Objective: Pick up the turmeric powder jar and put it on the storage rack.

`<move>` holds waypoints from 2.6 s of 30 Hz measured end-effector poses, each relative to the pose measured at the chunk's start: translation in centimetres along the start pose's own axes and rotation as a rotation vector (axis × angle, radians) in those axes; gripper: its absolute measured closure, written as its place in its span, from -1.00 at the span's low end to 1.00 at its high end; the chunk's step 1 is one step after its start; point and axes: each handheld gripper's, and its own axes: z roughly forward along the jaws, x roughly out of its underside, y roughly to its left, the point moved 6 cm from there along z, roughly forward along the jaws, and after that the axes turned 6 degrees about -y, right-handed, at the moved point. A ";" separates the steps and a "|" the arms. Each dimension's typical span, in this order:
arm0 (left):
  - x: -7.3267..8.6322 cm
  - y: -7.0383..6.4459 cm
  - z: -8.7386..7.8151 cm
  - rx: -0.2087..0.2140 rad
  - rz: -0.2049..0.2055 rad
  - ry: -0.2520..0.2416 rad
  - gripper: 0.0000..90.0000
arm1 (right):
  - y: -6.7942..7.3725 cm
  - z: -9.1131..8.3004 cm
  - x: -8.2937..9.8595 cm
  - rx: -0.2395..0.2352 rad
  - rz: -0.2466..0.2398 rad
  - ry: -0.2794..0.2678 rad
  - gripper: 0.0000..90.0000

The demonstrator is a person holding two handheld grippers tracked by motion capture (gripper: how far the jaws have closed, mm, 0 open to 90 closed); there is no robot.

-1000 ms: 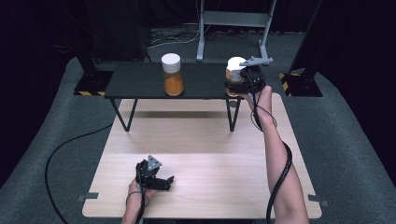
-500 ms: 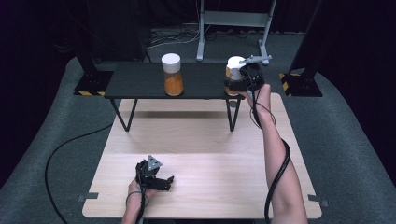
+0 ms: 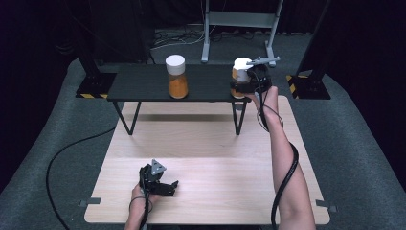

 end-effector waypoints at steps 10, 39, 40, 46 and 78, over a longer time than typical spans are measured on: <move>0.0 0.0 0.0 0.000 0.000 0.000 -1.00 | 0.1 0.0 0.0 0.005 0.001 0.000 -0.35; 0.0 0.0 0.0 0.000 0.000 -0.001 -1.00 | 1.9 -6.3 4.5 0.004 -0.011 0.041 -0.96; 0.0 0.0 0.0 0.000 0.000 0.000 -1.00 | 2.1 -6.6 5.1 0.005 -0.012 0.041 -0.97; 0.0 0.0 0.0 -0.001 0.000 -0.001 -1.00 | 2.8 -7.9 8.8 0.006 -0.004 0.048 -0.99; 0.0 0.0 0.0 0.000 0.000 -0.001 -1.00 | 6.1 -8.7 27.8 0.082 0.141 0.154 -1.00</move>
